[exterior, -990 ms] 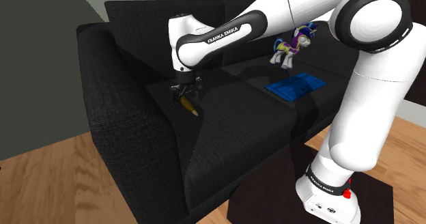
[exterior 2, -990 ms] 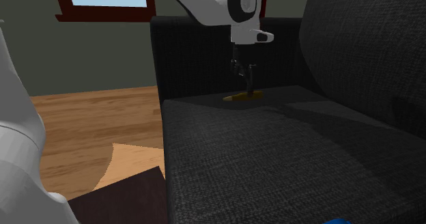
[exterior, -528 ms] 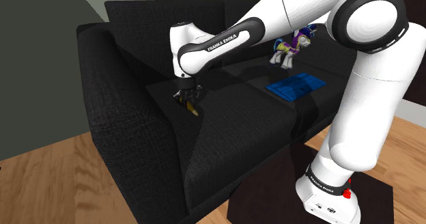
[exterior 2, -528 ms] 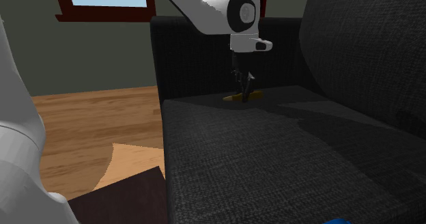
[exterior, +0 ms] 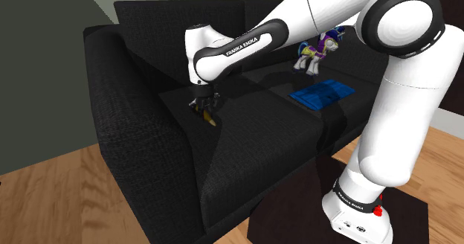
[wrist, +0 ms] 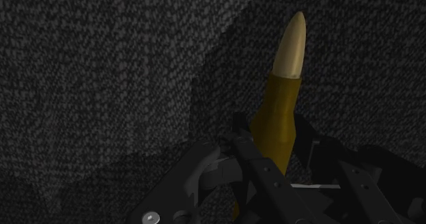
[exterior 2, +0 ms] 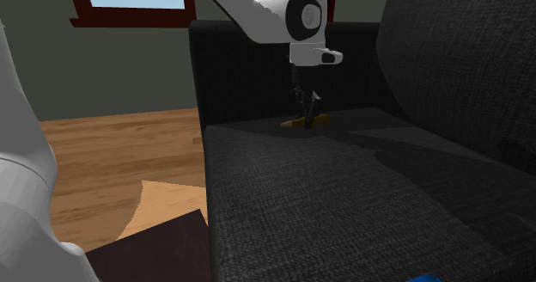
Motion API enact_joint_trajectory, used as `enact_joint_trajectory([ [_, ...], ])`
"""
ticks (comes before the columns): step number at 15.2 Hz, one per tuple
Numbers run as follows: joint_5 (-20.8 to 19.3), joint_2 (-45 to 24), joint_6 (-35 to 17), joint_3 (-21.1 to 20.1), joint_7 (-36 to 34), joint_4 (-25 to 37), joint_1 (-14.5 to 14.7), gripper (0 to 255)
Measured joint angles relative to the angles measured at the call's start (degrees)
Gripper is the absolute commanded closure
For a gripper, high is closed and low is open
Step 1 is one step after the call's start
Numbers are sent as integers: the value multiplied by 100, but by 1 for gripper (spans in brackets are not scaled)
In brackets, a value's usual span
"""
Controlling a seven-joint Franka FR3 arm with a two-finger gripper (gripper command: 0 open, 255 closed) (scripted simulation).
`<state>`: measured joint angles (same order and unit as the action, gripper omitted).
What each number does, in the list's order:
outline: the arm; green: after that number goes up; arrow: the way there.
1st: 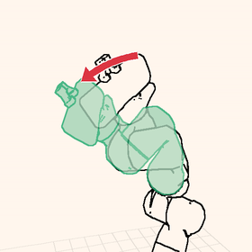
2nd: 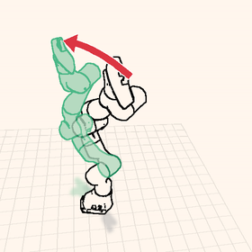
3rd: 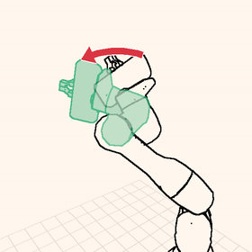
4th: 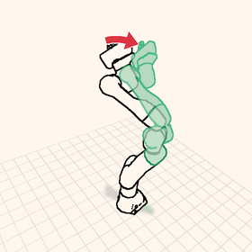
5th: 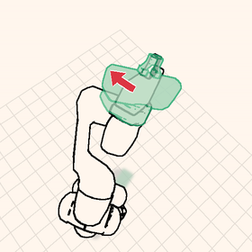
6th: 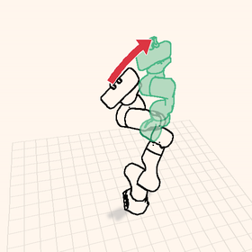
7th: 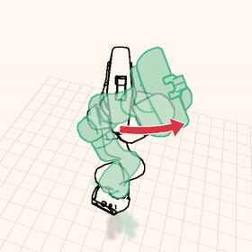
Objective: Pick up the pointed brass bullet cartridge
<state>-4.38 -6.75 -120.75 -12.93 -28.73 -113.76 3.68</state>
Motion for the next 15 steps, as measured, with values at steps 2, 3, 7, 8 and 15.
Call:
enact_joint_trajectory([
  [2,14,40,78,-2,7,38,-1,255],
  [3,23,67,140,-3,16,73,-3,255],
  [7,57,167,401,-7,42,239,-4,255],
  [8,62,174,486,-6,55,319,-7,255],
  [15,103,287,984,-3,110,706,-17,255],
])
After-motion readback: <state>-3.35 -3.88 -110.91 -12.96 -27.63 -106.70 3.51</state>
